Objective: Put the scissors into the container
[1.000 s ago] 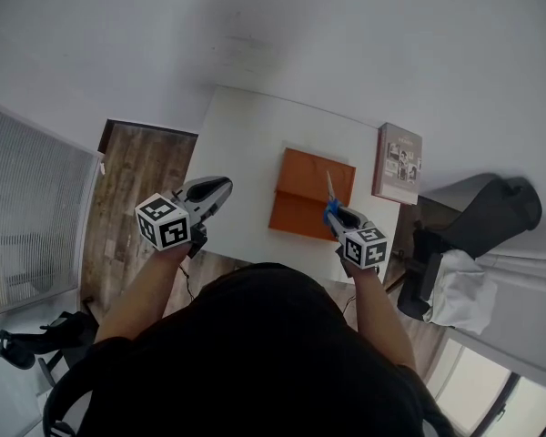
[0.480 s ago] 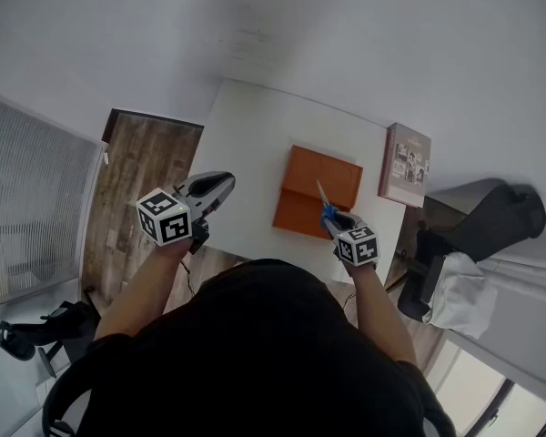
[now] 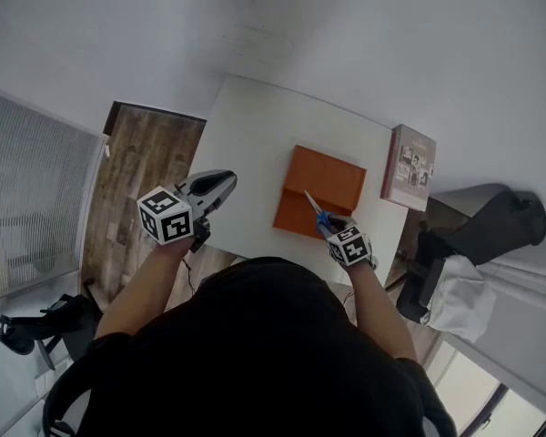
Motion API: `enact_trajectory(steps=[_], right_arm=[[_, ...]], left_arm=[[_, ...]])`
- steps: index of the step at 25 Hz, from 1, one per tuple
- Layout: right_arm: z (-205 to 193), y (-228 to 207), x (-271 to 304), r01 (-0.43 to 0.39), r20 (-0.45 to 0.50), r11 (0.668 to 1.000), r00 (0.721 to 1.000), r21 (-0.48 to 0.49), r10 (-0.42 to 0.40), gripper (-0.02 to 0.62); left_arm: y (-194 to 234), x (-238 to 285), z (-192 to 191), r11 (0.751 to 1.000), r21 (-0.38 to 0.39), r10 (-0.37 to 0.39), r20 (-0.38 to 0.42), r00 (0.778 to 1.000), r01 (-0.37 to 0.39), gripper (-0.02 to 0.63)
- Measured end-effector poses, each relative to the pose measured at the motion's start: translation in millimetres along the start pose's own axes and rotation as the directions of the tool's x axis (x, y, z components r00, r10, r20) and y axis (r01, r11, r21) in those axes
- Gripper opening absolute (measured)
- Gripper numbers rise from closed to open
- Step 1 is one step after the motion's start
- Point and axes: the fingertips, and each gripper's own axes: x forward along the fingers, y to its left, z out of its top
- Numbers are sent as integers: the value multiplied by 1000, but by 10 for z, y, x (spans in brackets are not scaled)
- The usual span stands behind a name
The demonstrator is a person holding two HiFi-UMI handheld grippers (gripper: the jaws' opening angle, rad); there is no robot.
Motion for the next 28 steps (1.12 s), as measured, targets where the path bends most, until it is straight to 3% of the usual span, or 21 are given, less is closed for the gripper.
enact_trajectory(steps=[16, 28], right_arm=[[-234, -30, 372, -60, -197, 993, 980, -106, 38, 89], [-250, -146, 532, -51, -262, 985, 965, -167, 5, 89]], left_arm=[[105, 58, -30, 999, -28, 26, -12, 1000, -26, 35], [138, 65, -133, 997, -53, 48, -27, 999, -49, 34]])
